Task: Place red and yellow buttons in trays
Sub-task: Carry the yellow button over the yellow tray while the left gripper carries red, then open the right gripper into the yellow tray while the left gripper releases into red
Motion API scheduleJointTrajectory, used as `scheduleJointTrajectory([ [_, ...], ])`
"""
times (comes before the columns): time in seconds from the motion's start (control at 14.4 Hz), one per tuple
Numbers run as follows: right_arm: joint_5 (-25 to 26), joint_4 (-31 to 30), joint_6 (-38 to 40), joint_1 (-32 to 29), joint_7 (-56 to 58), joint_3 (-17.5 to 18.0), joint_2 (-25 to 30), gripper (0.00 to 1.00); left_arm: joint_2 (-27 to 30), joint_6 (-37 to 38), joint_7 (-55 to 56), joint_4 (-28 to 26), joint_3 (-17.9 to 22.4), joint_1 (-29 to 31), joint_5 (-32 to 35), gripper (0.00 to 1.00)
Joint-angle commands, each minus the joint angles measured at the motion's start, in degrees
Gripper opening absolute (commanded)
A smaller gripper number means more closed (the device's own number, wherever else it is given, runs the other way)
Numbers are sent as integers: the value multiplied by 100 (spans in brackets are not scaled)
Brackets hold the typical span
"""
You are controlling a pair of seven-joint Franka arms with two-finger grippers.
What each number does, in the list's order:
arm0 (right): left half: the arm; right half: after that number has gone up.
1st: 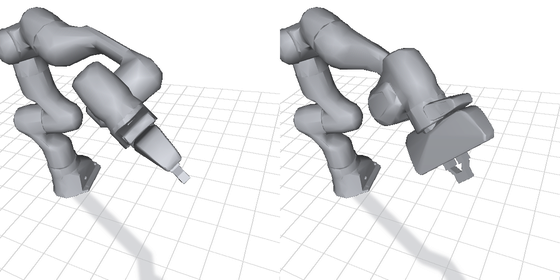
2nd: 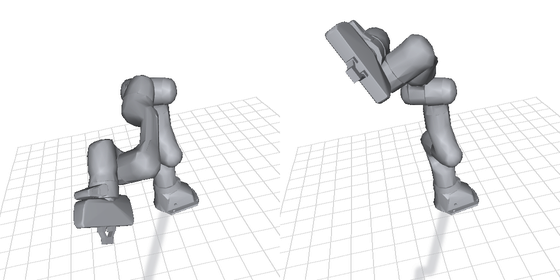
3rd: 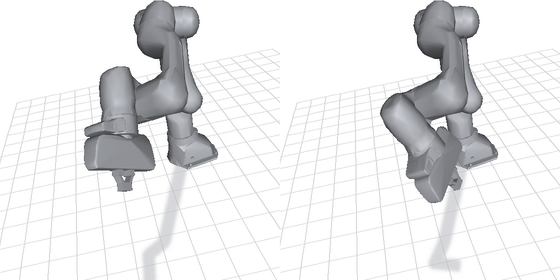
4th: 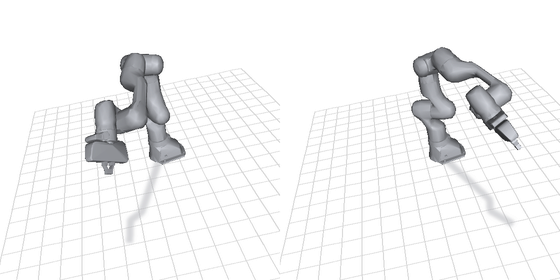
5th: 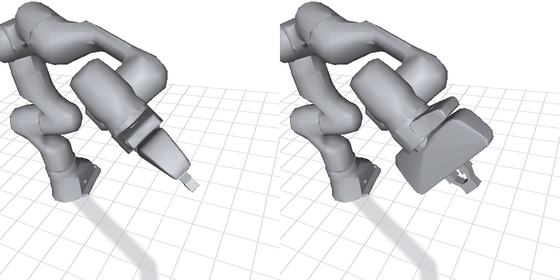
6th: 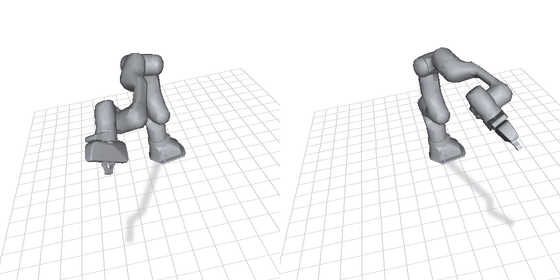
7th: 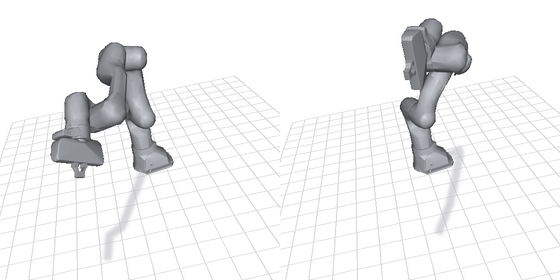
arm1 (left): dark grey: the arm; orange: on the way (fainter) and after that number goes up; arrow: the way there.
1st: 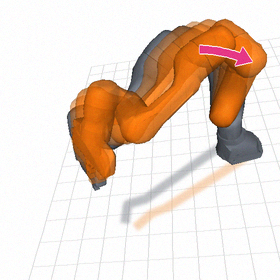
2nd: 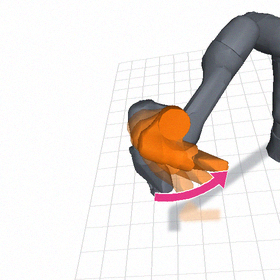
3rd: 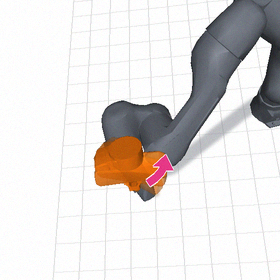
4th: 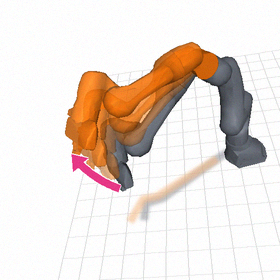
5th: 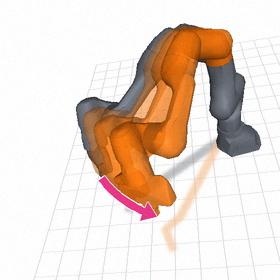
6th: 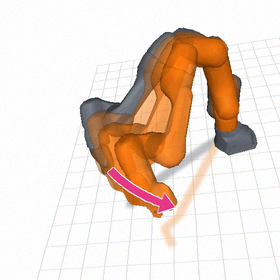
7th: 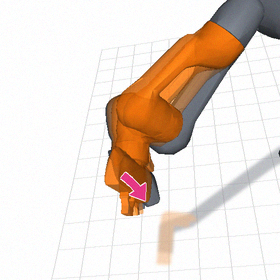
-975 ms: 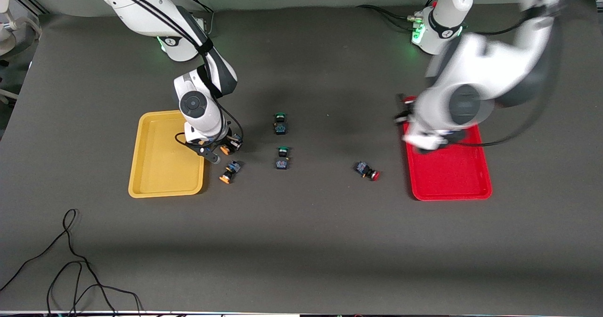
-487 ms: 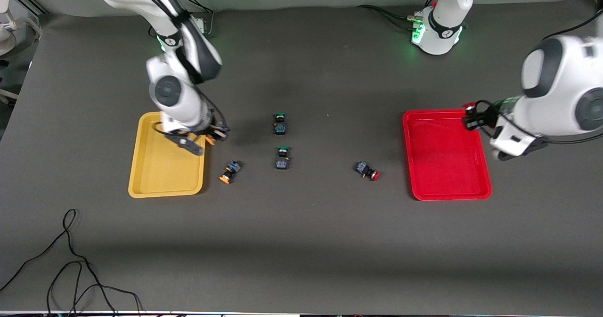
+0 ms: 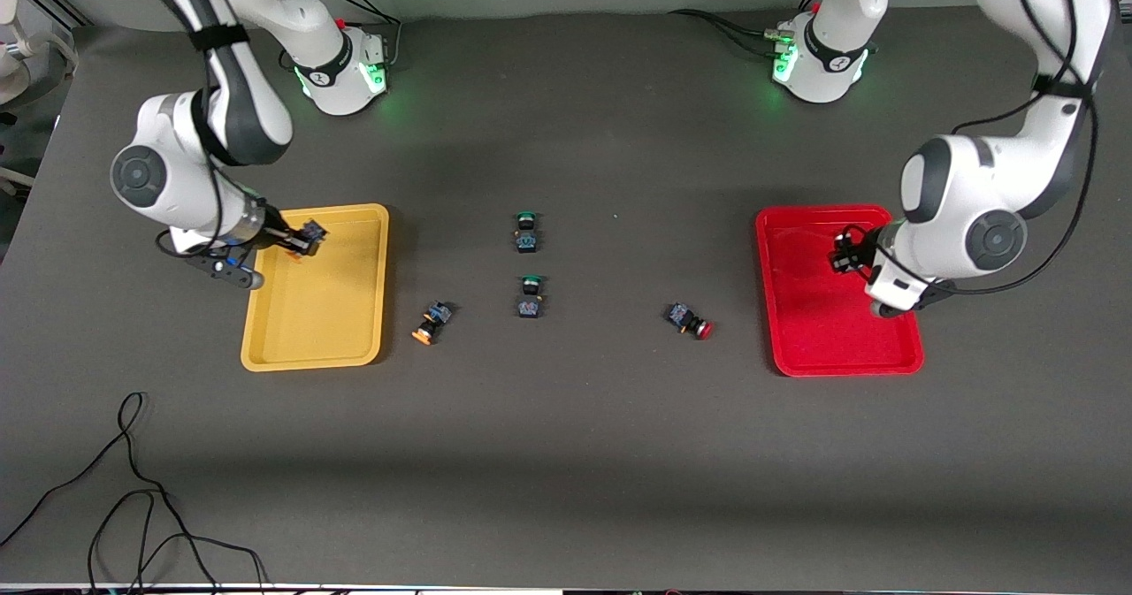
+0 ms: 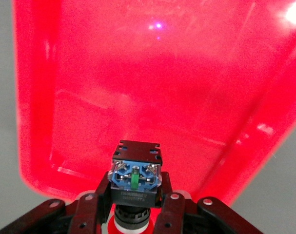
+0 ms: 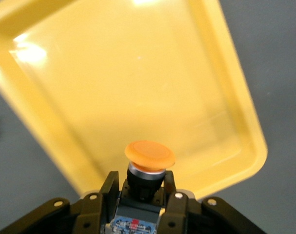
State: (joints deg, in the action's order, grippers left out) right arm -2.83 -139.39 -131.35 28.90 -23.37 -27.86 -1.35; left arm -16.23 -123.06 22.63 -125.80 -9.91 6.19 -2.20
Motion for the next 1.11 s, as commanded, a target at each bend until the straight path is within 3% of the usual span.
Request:
scheduleJointTrajectory([
  [0.0, -419, -211, -662, 98, 384, -26, -444, 24, -108, -393, -66, -217, -29, 49, 88, 3],
  [0.07, -568, -212, -751, 98, 516, -26, -567, 25, -126, -394, -66, -217, -29, 58, 88, 55],
  [0.14, -666, -212, -830, 98, 665, -26, -629, 27, -56, -316, -74, -208, -29, 75, 88, 88],
  [0.21, -701, -212, -848, 98, 719, -35, -682, 39, 92, -158, -83, -174, -29, 75, 88, 98],
  [0.28, -702, -203, -848, 90, 728, -35, -700, 75, 329, 183, -83, -104, -38, 58, 88, 99],
  [0.35, -702, -203, -822, 90, 720, -26, -691, 100, 583, 604, -83, 89, -55, 23, 88, 99],
  [0.49, -702, -185, -717, 98, 650, -26, -569, 100, 1111, 1561, -83, 588, -134, -108, 79, 99],
  [0.63, -702, -89, -550, 142, 562, 35, -350, 100, 1455, 2712, -75, 1518, -169, -258, 35, 99],
  [0.77, -702, 226, -540, 143, 186, 384, -340, 100, 1474, 3619, -75, 2486, -266, -285, -105, 99],
  [0.91, -702, 857, -541, 134, -813, 964, -610, 100, 1465, 3685, -66, 2691, -476, -320, -386, 99],
  [1.04, -702, 1700, -532, 134, -1921, 1457, -1250, 100, 1290, 3387, 31, 2858, -757, -381, -361, 99],
])
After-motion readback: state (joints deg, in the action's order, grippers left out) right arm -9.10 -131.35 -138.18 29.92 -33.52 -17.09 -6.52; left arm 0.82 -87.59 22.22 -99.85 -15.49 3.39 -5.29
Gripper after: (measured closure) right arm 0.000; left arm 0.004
